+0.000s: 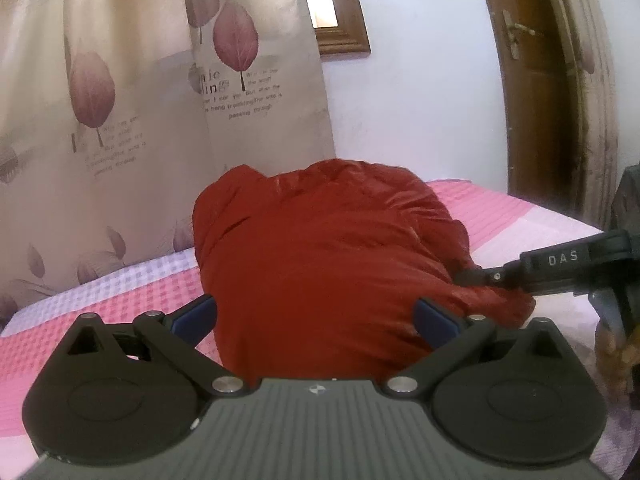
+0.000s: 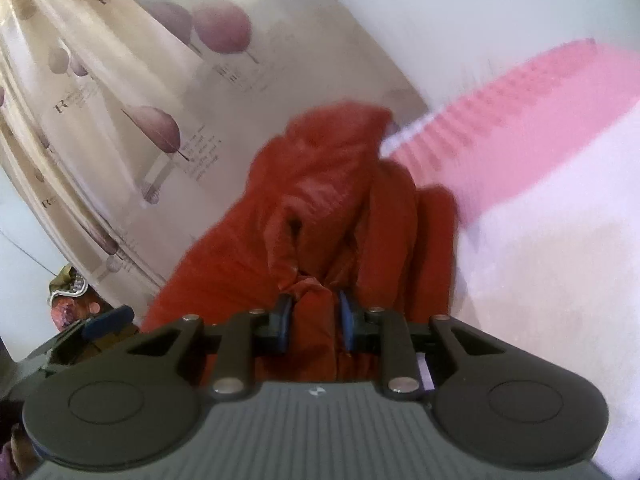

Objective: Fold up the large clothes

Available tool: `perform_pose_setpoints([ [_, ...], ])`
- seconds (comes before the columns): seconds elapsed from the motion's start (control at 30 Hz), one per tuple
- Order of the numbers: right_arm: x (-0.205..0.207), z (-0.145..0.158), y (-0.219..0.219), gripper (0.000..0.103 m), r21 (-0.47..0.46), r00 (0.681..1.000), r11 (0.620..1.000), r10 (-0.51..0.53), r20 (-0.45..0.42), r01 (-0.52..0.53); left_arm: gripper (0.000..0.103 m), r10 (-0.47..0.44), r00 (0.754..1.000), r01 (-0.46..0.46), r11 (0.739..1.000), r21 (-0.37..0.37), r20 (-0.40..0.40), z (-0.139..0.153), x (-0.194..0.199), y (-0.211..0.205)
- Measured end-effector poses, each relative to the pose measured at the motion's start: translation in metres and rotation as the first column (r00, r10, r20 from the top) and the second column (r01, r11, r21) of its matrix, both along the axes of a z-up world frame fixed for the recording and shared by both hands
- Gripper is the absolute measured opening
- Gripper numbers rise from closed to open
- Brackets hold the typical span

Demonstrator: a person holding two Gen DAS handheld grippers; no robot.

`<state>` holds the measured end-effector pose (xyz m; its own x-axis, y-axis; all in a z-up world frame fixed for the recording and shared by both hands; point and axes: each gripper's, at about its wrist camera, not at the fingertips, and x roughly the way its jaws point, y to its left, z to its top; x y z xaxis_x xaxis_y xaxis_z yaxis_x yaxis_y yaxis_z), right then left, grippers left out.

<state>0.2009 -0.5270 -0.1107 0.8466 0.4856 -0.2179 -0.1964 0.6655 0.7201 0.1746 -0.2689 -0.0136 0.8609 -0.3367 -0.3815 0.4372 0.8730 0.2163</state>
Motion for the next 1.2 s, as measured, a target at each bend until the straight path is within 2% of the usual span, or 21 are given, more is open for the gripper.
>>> perform_pose_setpoints([
  [0.13,0.002,-0.003,-0.004,0.023,0.018,1.0,1.0,0.002,0.001,-0.002,0.103,0.005,1.0,-0.005,1.0,0.003,-0.004,-0.001,0.003,0.001],
  [0.3,-0.001,0.0,-0.001,0.023,-0.021,1.0,1.0,0.002,0.015,-0.002,0.103,0.004,1.0,-0.004,1.0,0.007,0.02,0.0,0.003,0.004],
  [0.47,-0.003,0.007,0.003,0.028,-0.083,1.0,0.997,-0.007,0.03,0.01,0.103,0.005,0.999,0.0,0.996,-0.089,0.052,0.011,0.007,0.021],
  [0.57,-0.003,0.01,0.004,0.038,-0.114,0.999,0.993,-0.011,0.031,0.014,0.103,-0.002,1.0,0.007,0.985,-0.172,0.029,0.022,0.02,0.039],
  [0.67,-0.002,0.011,0.001,0.051,-0.122,1.0,0.992,-0.011,0.029,0.015,0.103,0.011,1.0,-0.014,0.982,-0.19,-0.017,0.029,0.042,0.053],
  [0.73,0.0,0.012,-0.001,0.067,-0.124,1.0,0.992,-0.013,0.019,0.015,0.103,0.01,0.998,-0.023,0.977,-0.213,-0.06,0.03,0.058,0.062],
  [0.77,0.001,0.012,-0.001,0.071,-0.123,1.0,0.992,-0.012,0.022,0.015,0.103,0.017,0.997,-0.034,0.974,-0.223,-0.075,0.029,0.066,0.065],
  [0.8,0.001,0.012,-0.001,0.084,-0.133,1.0,0.991,-0.018,0.018,0.02,0.103,0.025,0.995,-0.046,0.972,-0.23,-0.095,0.027,0.074,0.067],
  [0.83,0.002,0.012,-0.001,0.09,-0.147,1.0,0.989,-0.025,0.009,0.026,0.103,0.025,0.993,-0.053,0.969,-0.242,-0.117,0.025,0.081,0.069],
  [0.97,0.01,0.002,-0.01,0.092,-0.072,1.0,0.997,-0.001,-0.028,-0.001,0.103,0.009,0.979,-0.07,0.953,-0.294,-0.205,0.015,0.106,0.075],
  [1.07,0.019,-0.001,-0.017,0.095,-0.028,0.999,0.999,0.024,-0.043,-0.025,0.103,-0.017,0.972,-0.06,0.946,-0.319,-0.233,0.008,0.118,0.077],
  [1.2,0.036,-0.003,-0.026,0.101,0.032,0.995,0.997,0.069,-0.072,-0.067,0.103,-0.061,0.956,-0.059,0.918,-0.392,-0.287,0.003,0.131,0.084],
])
